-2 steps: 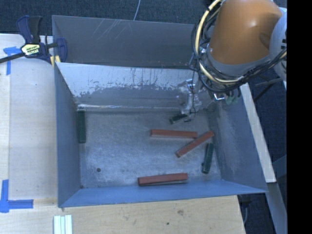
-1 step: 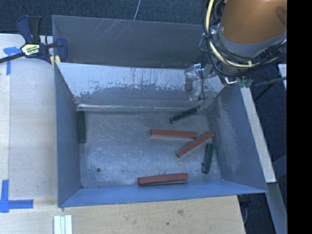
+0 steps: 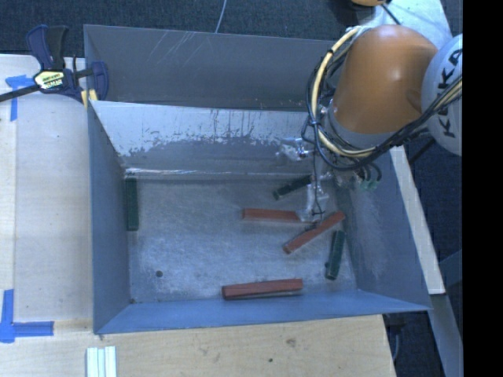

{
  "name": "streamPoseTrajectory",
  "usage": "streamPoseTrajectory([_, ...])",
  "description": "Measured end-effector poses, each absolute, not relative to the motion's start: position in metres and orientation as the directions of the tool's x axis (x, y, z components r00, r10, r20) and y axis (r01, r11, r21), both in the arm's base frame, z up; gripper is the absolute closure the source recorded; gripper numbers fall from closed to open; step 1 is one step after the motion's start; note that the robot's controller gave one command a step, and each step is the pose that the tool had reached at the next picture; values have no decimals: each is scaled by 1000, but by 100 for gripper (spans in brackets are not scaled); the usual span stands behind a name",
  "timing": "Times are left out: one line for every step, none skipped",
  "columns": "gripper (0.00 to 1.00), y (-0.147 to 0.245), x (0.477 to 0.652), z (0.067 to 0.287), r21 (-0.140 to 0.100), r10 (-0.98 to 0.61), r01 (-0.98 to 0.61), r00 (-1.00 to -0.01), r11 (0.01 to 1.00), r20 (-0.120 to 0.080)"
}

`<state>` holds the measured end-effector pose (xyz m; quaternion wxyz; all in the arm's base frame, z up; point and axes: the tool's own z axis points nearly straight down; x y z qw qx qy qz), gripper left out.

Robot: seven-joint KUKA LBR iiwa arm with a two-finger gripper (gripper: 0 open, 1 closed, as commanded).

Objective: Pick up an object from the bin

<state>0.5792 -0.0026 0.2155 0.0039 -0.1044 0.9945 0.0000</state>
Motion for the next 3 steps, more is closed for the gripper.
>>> streamPoseTrajectory([0, -15, 566, 87, -1, -181, -181, -984, 984, -7])
streamPoseTrajectory([100, -2, 630, 74, 1, 7, 7, -1000, 1000, -12])
streamPoseTrajectory([100, -2, 630, 74, 1, 7, 7, -1000, 1000, -12])
